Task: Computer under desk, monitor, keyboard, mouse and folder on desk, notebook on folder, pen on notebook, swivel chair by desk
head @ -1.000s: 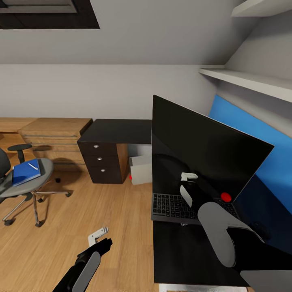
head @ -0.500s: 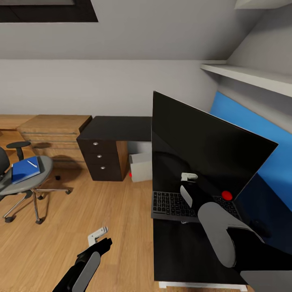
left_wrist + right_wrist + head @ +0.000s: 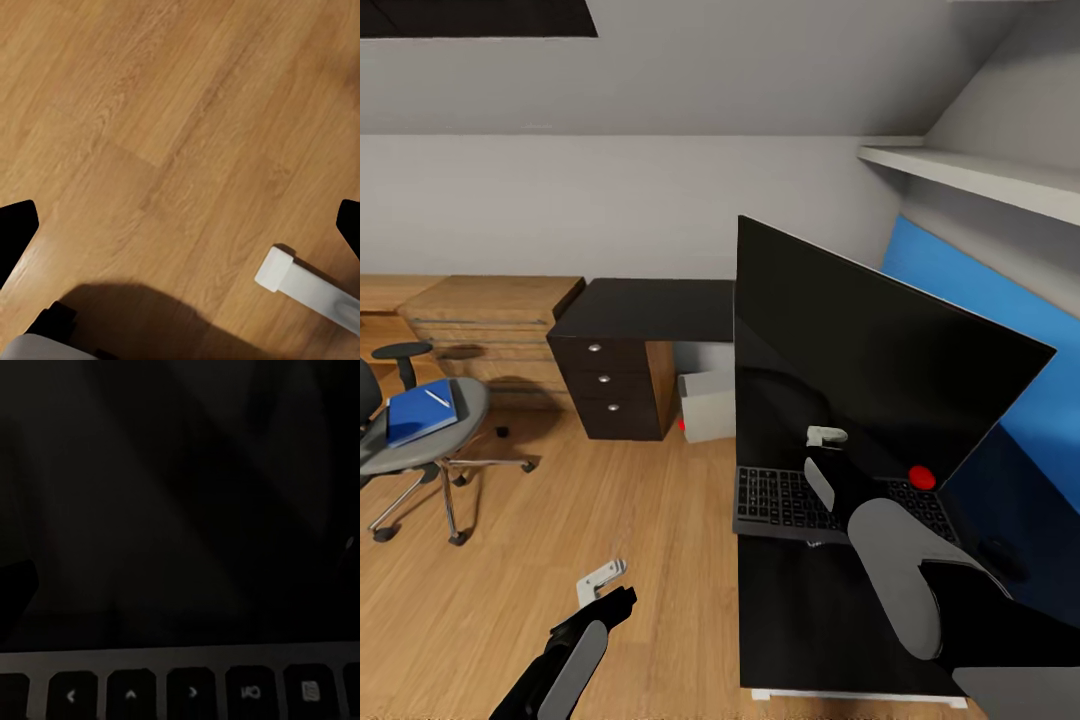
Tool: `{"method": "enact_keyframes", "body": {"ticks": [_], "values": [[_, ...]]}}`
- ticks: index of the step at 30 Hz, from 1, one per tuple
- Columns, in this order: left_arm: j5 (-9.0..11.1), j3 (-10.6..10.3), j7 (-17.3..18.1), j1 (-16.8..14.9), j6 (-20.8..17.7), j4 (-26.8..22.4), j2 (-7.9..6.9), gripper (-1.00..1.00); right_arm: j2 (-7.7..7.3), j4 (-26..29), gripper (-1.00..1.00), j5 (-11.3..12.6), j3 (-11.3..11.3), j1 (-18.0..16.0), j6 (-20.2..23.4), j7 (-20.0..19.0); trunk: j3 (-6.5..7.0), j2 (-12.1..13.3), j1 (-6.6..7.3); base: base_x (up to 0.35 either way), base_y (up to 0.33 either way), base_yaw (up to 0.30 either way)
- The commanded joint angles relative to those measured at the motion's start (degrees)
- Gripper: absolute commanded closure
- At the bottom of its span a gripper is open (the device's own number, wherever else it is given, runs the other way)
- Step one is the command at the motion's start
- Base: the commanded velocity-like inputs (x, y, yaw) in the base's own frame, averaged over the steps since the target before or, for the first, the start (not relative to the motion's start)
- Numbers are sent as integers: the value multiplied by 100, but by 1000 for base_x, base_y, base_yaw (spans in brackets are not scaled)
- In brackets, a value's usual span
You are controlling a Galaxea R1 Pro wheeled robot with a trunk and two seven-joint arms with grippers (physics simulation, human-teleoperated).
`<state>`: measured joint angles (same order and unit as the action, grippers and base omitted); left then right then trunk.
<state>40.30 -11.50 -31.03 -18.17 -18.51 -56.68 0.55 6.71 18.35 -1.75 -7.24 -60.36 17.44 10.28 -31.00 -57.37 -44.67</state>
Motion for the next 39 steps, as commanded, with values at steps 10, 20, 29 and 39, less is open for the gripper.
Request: {"method": "enact_keyframes", "body": {"ticks": [10,20,29,39], "values": [[41,-11,-44,-3,-12,-10,-2,-100,5,11,-100,-18,-32,-2,31,9,-94,-4,0,0,0,0],[39,-3,-44,-3,-12,-10,-3,-100,5,11,-100,-18,-32,-2,31,9,-140,-4,0,0,0,15],[39,-2,-41,-3,-12,-10,-3,-100,5,6,-100,-29,-32,-2,31,4,-143,-4,0,0,0,1],[39,-2,-30,-3,-12,-25,-3,-100,5,-5,-100,-35,-32,-2,38,22,-143,-4,0,0,0,0]]}}
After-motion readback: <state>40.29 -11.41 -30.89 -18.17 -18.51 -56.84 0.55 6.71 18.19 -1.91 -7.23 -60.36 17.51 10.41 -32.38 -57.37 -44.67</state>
